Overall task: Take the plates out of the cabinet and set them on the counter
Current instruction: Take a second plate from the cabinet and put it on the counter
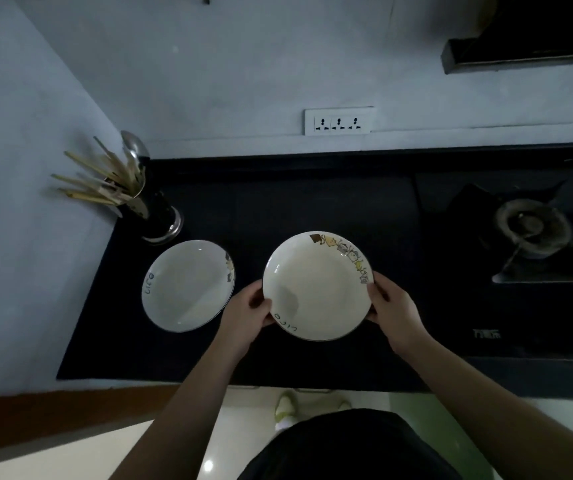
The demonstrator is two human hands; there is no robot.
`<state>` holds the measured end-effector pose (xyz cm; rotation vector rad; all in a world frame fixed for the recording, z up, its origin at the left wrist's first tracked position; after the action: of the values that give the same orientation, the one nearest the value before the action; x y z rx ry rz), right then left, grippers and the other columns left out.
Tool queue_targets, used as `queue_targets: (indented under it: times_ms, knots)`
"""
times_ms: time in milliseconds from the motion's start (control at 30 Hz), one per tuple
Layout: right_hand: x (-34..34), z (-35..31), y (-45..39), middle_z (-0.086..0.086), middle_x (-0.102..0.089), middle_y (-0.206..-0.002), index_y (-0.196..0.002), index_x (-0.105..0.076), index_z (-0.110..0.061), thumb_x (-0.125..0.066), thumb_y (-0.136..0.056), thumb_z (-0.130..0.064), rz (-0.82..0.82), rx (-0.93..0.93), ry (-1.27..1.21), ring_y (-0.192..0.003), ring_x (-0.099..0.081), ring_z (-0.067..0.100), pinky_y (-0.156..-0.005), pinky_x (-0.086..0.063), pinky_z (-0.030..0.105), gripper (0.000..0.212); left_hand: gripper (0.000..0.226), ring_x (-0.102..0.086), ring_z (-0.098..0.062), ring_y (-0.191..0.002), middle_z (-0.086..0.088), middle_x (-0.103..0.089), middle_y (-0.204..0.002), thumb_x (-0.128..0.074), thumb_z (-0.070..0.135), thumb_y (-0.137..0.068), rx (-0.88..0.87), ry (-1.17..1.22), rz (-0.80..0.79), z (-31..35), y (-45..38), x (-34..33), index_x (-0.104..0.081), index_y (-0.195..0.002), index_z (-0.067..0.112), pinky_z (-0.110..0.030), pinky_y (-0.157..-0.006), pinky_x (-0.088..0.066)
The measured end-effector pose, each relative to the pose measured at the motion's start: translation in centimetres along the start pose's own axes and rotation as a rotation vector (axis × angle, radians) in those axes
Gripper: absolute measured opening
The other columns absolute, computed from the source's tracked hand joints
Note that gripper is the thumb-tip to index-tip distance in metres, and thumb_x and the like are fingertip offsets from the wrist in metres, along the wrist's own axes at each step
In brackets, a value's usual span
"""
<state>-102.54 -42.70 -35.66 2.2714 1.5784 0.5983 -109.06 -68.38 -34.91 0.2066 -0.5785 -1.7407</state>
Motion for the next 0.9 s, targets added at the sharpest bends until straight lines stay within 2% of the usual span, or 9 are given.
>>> queue_targets:
  times_ms: [200,333,500,600,733,900]
  knots:
    - [-1.2,0.6,-2.2,-0.008,-0.070,-0.105,-0.122,-0.063,-0.031,-0.050,-0.099,-0.025,0.078,-0.069,0.011,-0.098,-0.067,0.014,-0.082,-0.059,0.038,0.027,0.046,-0.065,-0.014,-0.103,-0.004,-0.061,-0.128,-0.057,0.003,-0.094,0.036,-0.058,-0.020,-0.4,-3.9,0.5,-0.055,-0.137,0.020,-0.024,-0.072,-0.059]
    - [-1.7,1.3,-3.3,-0.010,-0.068,-0.102,-0.123,-0.061,-0.029,-0.050,-0.099,-0.024,0.123,-0.109,0.024,-0.093,-0.066,0.011,-0.071,-0.057,0.029,0.027,0.047,-0.066,-0.012,-0.099,-0.003,-0.060,-0.128,-0.058,0.003,-0.094,0.062,-0.060,-0.040,-1.0,-5.3,0.5,-0.054,-0.137,0.021,-0.023,-0.069,-0.059]
    - [-2.1,2.5,-4.2,-0.012,-0.067,-0.105,-0.127,-0.058,-0.030,-0.051,-0.098,-0.025,0.171,-0.163,0.044,-0.091,-0.065,0.009,-0.065,-0.055,0.026,0.030,0.048,-0.066,-0.011,-0.098,0.000,-0.061,-0.125,-0.059,0.005,-0.093,0.096,-0.050,-0.071,-1.6,-6.1,0.6,-0.053,-0.137,0.024,-0.025,-0.070,-0.059]
    - [-1.9,2.9,-4.4,-0.013,-0.067,-0.103,-0.126,-0.059,-0.032,-0.051,-0.098,-0.027,0.182,-0.182,0.035,-0.089,-0.066,0.009,-0.061,-0.053,0.023,0.030,0.047,-0.066,-0.010,-0.097,0.001,-0.060,-0.126,-0.060,0.007,-0.094,0.092,-0.058,-0.081,-1.8,-6.4,0.5,-0.053,-0.137,0.025,-0.025,-0.070,-0.059]
    - [-1.6,3.2,-4.5,-0.012,-0.068,-0.103,-0.124,-0.060,-0.033,-0.051,-0.098,-0.027,0.194,-0.184,0.013,-0.091,-0.066,0.010,-0.063,-0.054,0.025,0.028,0.048,-0.065,-0.014,-0.102,-0.001,-0.057,-0.132,-0.060,0.007,-0.094,0.095,-0.073,-0.082,-2.0,-6.9,0.1,-0.051,-0.138,0.024,-0.025,-0.070,-0.060]
    - [-1.5,3.3,-4.3,-0.015,-0.069,-0.098,-0.115,-0.063,-0.037,-0.051,-0.098,-0.026,0.200,-0.191,-0.026,-0.087,-0.067,0.007,-0.055,-0.051,0.018,0.023,0.049,-0.065,-0.011,-0.095,-0.001,-0.057,-0.131,-0.059,0.006,-0.094,0.094,-0.085,-0.085,-2.2,-7.1,-0.2,-0.051,-0.138,0.025,-0.020,-0.064,-0.058]
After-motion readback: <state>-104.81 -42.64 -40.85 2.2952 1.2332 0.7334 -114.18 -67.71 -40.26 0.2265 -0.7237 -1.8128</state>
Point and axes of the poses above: each hand's wrist, its own y-axis away from the middle knuckle, its own x-axis out of the back of the hand, z = x × y, the point moved 3 cm from there along -y, towards the middle knuckle
